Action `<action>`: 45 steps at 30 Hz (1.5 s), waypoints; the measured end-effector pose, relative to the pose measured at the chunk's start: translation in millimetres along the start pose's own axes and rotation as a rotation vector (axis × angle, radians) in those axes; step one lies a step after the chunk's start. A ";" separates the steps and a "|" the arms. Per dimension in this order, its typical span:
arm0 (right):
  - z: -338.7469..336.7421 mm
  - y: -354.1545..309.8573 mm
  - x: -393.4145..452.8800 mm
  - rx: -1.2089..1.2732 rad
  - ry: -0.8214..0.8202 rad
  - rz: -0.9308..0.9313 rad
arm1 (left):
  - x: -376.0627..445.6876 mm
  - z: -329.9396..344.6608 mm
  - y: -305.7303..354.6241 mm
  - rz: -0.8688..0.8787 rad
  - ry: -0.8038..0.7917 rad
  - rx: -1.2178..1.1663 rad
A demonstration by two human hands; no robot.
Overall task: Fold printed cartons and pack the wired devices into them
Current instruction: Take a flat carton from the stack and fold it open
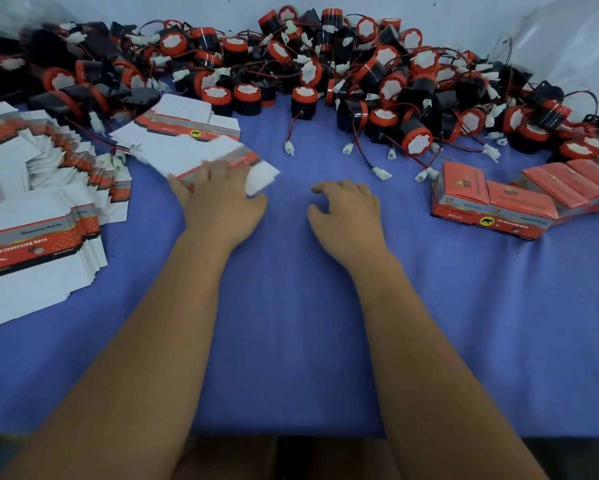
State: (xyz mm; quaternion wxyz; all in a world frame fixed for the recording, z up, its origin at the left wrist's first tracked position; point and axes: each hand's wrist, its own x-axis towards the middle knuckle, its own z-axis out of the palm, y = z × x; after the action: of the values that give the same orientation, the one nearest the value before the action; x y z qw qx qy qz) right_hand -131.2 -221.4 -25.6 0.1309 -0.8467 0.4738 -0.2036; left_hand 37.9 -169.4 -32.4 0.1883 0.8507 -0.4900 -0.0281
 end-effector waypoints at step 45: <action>3.9 -25.6 6.1 0.578 0.249 -0.199 | -11.7 -9.8 25.1 0.131 0.331 -1.192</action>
State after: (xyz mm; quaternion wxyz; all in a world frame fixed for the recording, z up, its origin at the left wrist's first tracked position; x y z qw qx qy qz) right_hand -107.3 -213.2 -17.1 0.2865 -0.7852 0.3240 -0.4432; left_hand 13.4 -167.9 -16.2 0.7057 0.5605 -0.4055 -0.1532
